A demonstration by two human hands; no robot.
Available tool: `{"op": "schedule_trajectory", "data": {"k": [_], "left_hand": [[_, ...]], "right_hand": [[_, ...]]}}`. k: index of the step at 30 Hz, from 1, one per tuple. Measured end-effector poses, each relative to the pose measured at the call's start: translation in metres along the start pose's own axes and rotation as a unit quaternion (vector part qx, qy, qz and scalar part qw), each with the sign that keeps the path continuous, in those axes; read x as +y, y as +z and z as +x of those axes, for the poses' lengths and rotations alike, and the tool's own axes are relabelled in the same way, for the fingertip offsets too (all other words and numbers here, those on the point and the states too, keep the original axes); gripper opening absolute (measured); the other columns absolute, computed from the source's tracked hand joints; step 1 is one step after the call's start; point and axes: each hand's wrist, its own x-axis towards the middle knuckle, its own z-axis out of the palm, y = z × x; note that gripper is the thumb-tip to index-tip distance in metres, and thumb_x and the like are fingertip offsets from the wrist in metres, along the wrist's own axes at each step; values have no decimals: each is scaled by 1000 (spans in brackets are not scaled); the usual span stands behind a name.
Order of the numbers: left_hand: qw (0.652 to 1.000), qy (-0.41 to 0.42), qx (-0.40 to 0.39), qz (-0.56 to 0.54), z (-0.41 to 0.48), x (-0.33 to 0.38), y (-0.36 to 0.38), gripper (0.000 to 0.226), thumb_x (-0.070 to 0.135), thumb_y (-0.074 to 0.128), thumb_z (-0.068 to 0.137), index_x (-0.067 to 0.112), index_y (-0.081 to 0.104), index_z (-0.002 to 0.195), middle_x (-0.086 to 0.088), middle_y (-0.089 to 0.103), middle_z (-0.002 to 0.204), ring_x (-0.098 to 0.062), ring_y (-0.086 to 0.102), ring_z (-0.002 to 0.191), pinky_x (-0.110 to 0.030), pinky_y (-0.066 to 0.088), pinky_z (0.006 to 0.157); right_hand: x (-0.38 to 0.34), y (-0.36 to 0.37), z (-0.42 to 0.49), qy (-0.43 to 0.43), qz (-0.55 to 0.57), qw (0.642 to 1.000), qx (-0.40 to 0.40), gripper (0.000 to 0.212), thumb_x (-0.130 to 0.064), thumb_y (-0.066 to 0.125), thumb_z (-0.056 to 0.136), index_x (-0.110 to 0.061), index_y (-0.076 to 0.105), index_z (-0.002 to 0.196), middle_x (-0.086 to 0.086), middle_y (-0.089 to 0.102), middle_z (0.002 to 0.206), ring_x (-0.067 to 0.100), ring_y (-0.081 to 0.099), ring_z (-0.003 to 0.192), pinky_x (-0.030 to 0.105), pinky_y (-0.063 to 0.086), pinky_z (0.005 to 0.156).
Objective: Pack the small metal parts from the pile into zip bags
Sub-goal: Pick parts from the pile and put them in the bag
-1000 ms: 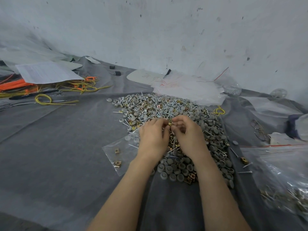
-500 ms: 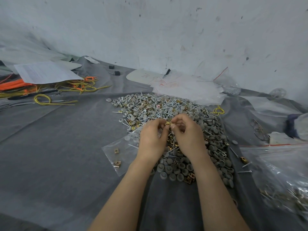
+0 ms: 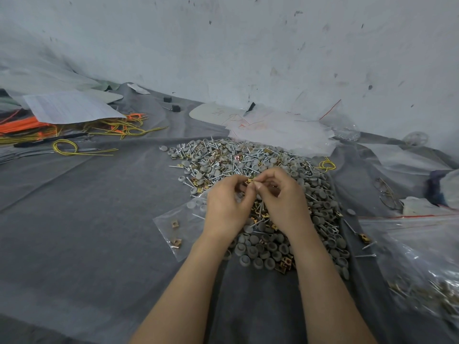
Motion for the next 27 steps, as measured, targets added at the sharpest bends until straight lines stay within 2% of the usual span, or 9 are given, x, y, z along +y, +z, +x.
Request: {"op": "schedule_trajectory", "data": {"k": [2,5,8,10,12,15,20,24,27], "left_hand": [[1000,11,-4,0,0,0,-1,12,23,63,88,14,70,92,14,56,68,-5,55,66,-18,40,61],[1000,7,-7,9,-1,-1,0,6,24,65,87,20,67,85,13,56,66,-4,55,64,-19,41,59],[999,-33,-18,-26,1,-4,0,7,25,66,86,24,60,85,15,55,66,3,53,61,-8,37,57],[992,-67,-42,-95,4,-4,-3,9,24,69,85,21,61,86,13,56,69,2,52,63,-9,40,60],[981,-88,-55,-165,5,-3,-6,12,22,72,83,22,60,82,10,57,70,-6,53,66,-18,44,64],[981,-93,-49,-163,4,-2,-5,15,22,74,82,21,58,81,7,57,70,-7,53,66,-19,42,62],[976,-86,-46,-195,3,0,-5,13,19,71,84,20,58,80,7,56,70,-5,50,65,-16,40,60],[978,-68,-62,-187,2,1,-3,11,10,63,89,16,61,81,8,55,68,-4,48,62,-14,38,60],[982,-76,-41,-168,1,-1,-2,7,11,61,91,13,61,84,5,56,70,-6,49,63,-15,39,60]], "right_hand": [[1,-4,1,11,14,1000,-10,12,-8,66,86,-19,61,85,-11,65,85,2,62,85,15,48,77],[1,-3,1,21,9,1000,-12,10,-8,66,86,-17,61,85,-12,64,83,5,63,84,22,51,78],[-1,1,0,13,-14,1000,-3,13,-9,66,87,-20,60,84,-14,63,83,1,62,82,16,50,75],[-2,-1,0,9,5,1000,3,14,-10,65,87,-22,60,84,-14,64,85,-2,62,83,11,48,73],[-2,-4,1,17,33,999,0,13,-11,65,87,-23,60,84,-12,66,88,-3,62,85,11,49,75],[-2,-5,1,27,35,999,-4,11,-10,65,87,-20,61,87,-10,67,89,1,64,88,15,50,78],[0,-6,3,36,30,999,5,13,-12,66,87,-23,61,85,-11,67,89,1,63,88,11,48,75],[2,-9,3,60,62,996,19,17,-9,65,87,-25,61,82,-9,67,89,5,64,88,35,56,79],[0,-7,2,67,45,996,29,20,-9,65,87,-27,59,81,-10,65,89,6,63,88,44,56,80]]}}
